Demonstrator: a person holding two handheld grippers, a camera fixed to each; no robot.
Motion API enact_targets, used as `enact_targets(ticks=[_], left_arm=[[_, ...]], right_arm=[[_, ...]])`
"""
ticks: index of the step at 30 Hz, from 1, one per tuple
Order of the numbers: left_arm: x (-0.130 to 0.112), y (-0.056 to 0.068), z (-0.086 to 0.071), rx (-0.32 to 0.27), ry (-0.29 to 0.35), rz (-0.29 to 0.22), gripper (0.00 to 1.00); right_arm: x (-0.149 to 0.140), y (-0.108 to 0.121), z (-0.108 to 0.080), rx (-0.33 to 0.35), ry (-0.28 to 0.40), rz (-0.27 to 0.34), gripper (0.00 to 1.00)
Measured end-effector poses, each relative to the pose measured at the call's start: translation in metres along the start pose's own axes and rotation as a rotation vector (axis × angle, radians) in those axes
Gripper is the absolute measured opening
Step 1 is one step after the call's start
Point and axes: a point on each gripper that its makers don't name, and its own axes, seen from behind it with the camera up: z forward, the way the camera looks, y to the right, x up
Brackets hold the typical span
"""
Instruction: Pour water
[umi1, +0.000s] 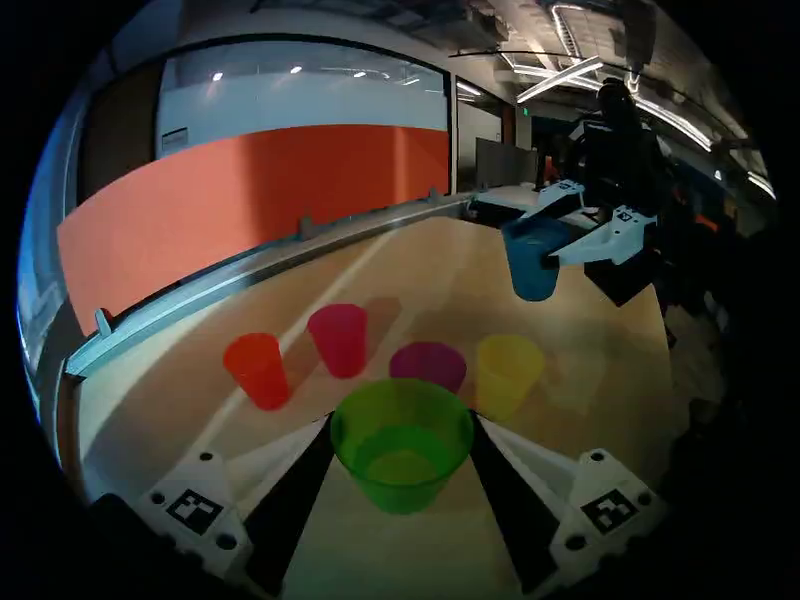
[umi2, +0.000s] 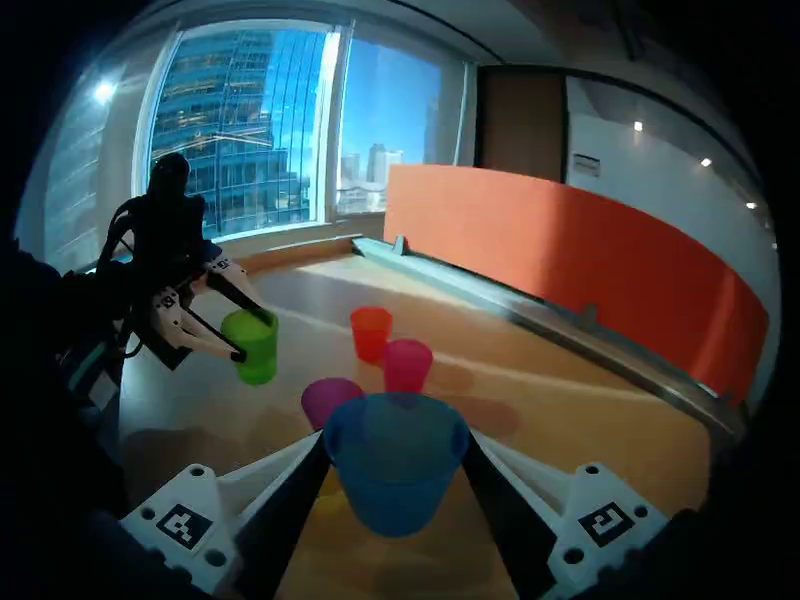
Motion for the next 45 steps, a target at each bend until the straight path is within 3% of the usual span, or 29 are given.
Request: enact_targets(ticks=[18, 27, 45], left_arm=[[-0.045, 0.003, 0.028, -0.027, -0.12, 0.032, 0.89], [-0.055, 0.005, 0.035, -0.038, -0.132, 0.021, 0.89], [-0.06, 0.004, 0.031, -0.042, -0.123, 0.001, 0.91]], right_arm=[[-0.048, 0.001, 0.025, 0.032, -0.097, 0.04, 0.92], [-0.063, -0.003, 0.03, 0.045, -0.125, 0.037, 0.92], [-0.084, -0.011, 0.035, 0.05, -0.156, 0.055, 0.92]])
